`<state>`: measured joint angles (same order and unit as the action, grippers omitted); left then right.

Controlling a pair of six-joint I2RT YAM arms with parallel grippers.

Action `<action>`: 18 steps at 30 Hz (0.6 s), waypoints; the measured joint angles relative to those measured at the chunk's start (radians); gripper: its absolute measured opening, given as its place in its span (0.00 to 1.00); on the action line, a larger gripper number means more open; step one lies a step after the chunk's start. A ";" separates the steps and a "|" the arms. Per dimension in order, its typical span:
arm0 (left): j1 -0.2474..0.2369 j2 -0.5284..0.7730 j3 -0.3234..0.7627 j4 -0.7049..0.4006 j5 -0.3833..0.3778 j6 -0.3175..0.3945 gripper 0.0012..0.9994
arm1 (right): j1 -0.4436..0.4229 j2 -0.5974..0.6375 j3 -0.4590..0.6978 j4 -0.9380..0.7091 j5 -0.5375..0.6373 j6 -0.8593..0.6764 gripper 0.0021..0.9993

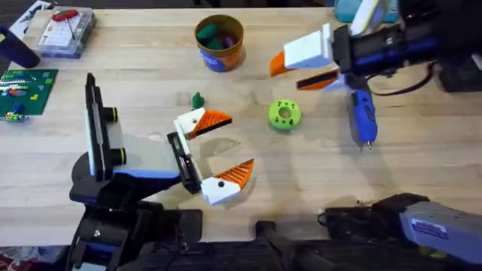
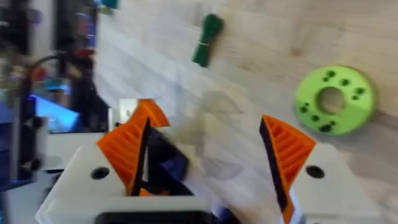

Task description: Pick up the gripper from the table and insert it into the empty holder that is missing its gripper. Then pick up a screw, insert it into the mounting hole, and use the screwdriver to tighten it. Finally, clean up the table by picking up the vegetable and placing it into the bucket.

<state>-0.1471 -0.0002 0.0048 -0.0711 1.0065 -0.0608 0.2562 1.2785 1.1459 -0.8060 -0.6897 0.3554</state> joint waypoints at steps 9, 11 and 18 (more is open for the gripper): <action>0.000 0.000 0.000 0.000 0.000 0.000 0.99 | 0.131 -0.041 0.096 -0.261 0.409 -0.105 0.99; 0.000 0.000 0.000 0.000 0.000 0.000 0.99 | 0.164 -0.051 0.096 -0.289 0.479 -0.105 0.99; 0.000 0.000 0.000 0.000 0.000 0.000 0.99 | 0.226 -0.065 0.094 -0.325 0.641 -0.102 0.99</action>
<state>-0.1471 -0.0002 0.0046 -0.0713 1.0065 -0.0608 0.4823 1.2139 1.2404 -1.1306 -0.0492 0.2535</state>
